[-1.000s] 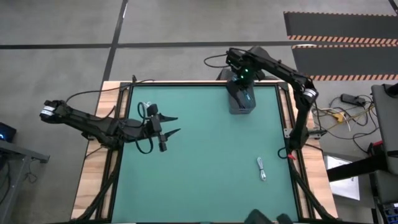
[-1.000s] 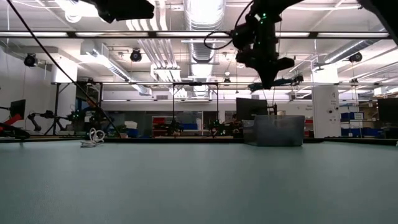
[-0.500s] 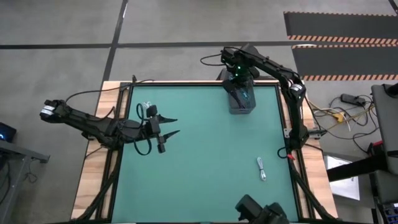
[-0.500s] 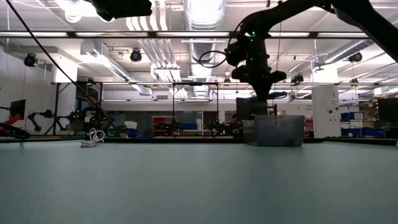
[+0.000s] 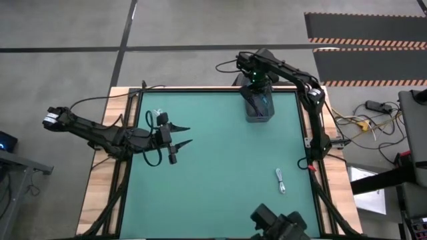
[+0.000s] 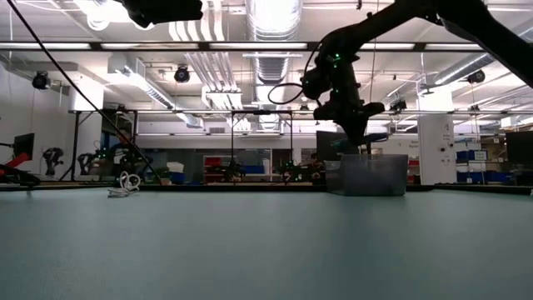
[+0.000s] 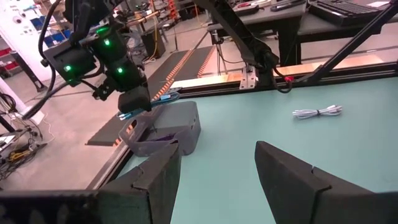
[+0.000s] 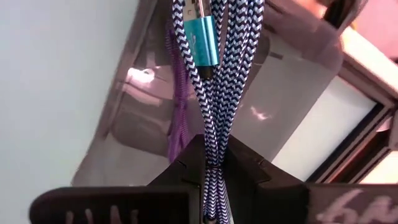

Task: Pick and place USB-C Cables
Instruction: Put the blue charger cable into the black bin

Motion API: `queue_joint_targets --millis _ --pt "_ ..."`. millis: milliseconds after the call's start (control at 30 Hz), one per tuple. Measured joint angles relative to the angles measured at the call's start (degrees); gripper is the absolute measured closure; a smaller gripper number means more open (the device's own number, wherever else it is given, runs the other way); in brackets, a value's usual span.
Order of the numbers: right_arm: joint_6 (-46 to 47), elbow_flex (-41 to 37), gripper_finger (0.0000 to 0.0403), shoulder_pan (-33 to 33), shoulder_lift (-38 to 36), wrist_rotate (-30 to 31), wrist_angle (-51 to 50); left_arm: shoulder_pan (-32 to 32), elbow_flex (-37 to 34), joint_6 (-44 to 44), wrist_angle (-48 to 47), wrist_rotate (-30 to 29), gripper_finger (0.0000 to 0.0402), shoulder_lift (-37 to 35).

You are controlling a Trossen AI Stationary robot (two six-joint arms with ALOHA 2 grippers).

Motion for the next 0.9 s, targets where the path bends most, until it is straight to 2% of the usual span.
queue_joint_targets --millis 633,900 --pt "-1.6 -1.7 0.0375 0.0 0.1 1.9 1.8 -0.1 0.0 -0.1 0.1 0.0 0.0212 0.0" --pt "-2.1 -5.1 0.0375 0.0 0.1 1.8 3.8 -0.1 0.0 -0.1 0.1 0.0 0.0212 0.0"
